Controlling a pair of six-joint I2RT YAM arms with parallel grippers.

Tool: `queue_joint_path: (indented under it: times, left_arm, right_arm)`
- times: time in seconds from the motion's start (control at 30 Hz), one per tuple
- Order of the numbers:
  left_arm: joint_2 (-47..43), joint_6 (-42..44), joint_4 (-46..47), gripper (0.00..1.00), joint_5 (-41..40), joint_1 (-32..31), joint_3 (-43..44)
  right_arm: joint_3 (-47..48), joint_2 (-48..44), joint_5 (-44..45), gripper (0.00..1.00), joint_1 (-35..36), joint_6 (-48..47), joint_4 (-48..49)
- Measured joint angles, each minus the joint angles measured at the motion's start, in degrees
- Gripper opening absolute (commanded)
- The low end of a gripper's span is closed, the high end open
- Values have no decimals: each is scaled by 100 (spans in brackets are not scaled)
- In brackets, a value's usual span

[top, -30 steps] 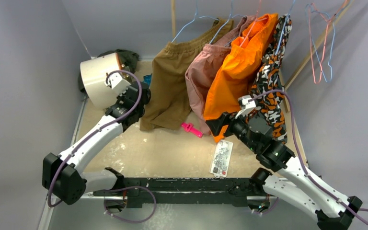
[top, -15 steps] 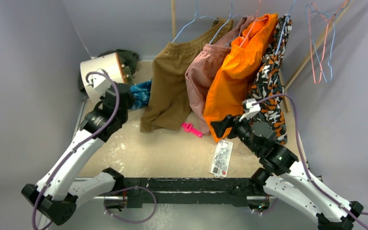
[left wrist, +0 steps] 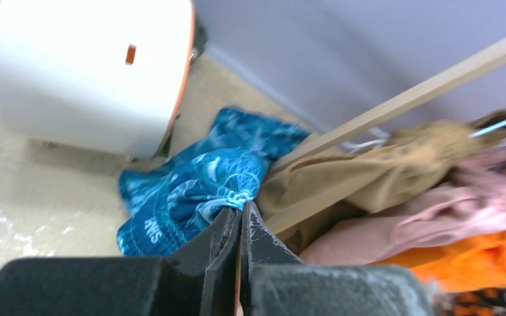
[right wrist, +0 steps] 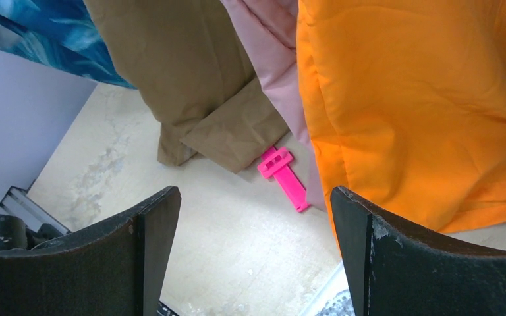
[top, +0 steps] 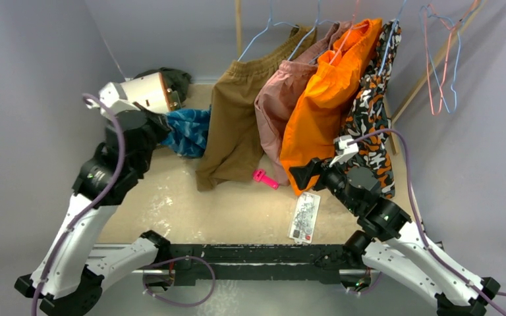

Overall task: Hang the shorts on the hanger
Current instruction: Adjust the shorts at the center of the board.

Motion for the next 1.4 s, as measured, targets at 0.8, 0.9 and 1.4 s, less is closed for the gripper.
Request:
queue_joint_path:
  times: [0.8,0.9,1.4]
  left_arm:
    - [1117,-365,2159,0,3838,0,2238]
    - [1611,-590,2280,0,4232,0,2212]
    - [284,-1064,3735,0,4575,-487,-2057]
  right_arm:
    - [1222,315,-535,88,0,-114,144]
    - [1394,271,-527,89,0,-136,116]
    - [1283,50,-286,89,0,-149,-391]
